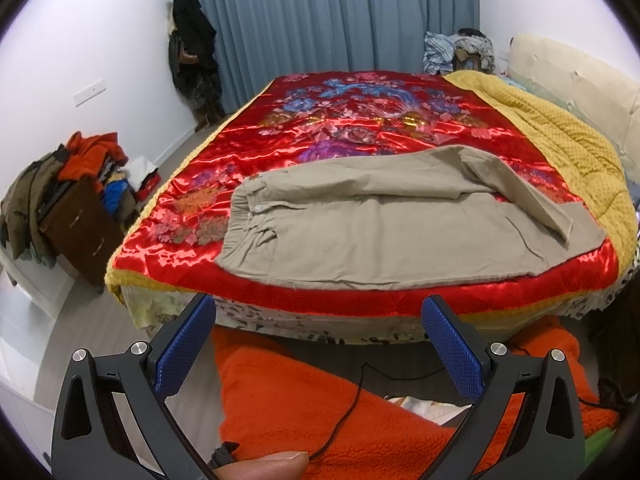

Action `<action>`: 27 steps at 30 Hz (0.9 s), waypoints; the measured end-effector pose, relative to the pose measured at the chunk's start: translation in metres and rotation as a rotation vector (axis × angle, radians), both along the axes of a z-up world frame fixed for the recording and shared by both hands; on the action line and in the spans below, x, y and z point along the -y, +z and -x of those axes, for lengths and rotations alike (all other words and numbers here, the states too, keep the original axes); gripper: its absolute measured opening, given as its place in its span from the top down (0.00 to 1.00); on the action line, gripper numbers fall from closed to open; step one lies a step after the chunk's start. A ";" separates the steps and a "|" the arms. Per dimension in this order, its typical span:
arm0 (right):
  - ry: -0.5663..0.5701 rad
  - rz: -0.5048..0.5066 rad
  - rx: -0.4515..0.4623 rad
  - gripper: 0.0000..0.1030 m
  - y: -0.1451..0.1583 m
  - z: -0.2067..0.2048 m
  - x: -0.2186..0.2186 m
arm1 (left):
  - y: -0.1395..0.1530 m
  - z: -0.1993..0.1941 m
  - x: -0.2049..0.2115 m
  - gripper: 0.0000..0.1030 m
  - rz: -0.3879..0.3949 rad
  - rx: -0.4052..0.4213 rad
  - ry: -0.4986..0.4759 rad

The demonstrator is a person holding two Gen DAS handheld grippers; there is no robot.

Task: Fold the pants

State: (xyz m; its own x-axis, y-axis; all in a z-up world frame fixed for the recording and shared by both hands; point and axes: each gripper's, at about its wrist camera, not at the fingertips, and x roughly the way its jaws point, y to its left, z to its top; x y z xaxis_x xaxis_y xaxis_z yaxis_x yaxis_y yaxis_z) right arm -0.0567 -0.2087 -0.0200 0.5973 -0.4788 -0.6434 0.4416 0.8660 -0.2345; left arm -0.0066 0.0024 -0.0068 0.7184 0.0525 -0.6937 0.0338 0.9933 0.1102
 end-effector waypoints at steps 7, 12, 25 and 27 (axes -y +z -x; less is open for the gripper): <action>-0.004 -0.005 0.002 0.00 -0.001 0.000 0.002 | -0.001 -0.001 0.004 0.00 -0.007 -0.002 0.001; -0.004 -0.009 0.002 0.00 -0.001 0.000 0.003 | 0.000 -0.001 0.004 0.00 -0.006 -0.001 0.001; -0.003 -0.007 0.002 0.00 -0.001 0.000 0.003 | 0.000 -0.001 0.004 0.00 -0.006 -0.002 0.001; -0.003 -0.008 0.002 0.00 -0.001 0.000 0.003 | -0.001 -0.001 0.003 0.00 -0.006 -0.002 0.002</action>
State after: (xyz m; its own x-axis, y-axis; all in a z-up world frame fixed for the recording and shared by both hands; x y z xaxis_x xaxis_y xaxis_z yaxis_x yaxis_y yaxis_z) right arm -0.0569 -0.2120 -0.0214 0.5974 -0.4753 -0.6459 0.4443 0.8667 -0.2269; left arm -0.0056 -0.0008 -0.0073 0.7166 0.0579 -0.6951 0.0323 0.9927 0.1160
